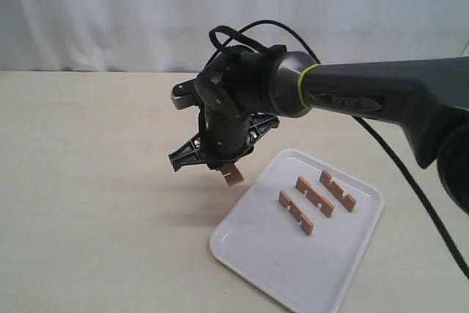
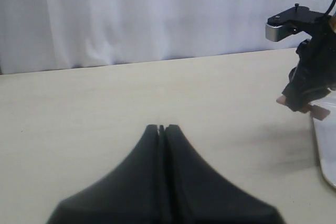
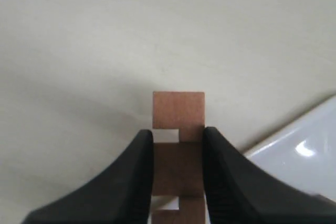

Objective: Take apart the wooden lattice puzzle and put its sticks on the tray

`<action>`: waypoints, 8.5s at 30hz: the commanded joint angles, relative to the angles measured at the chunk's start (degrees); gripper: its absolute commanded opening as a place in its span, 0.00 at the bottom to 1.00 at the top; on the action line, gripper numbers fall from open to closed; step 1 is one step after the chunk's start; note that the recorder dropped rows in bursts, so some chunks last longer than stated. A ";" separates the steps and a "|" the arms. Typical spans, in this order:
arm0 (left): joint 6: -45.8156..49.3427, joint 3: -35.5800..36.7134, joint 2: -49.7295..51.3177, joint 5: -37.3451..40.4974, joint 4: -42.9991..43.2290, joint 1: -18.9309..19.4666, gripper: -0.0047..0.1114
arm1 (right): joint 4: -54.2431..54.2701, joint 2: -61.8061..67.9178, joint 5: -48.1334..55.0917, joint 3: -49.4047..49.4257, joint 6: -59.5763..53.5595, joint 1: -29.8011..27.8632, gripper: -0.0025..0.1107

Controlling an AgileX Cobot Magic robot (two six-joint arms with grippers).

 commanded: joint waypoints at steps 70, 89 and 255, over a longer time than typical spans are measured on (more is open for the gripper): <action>-0.18 0.13 0.02 -0.66 0.08 0.06 0.04 | 3.62 -27.55 -6.64 32.69 -14.47 0.00 0.06; -0.18 0.13 0.02 -0.66 0.08 0.06 0.04 | 27.76 -68.60 -14.56 55.00 -24.34 0.00 0.06; -0.18 0.13 0.02 -0.66 0.08 0.06 0.04 | 17.77 -124.71 -36.65 96.07 -24.85 -37.25 0.06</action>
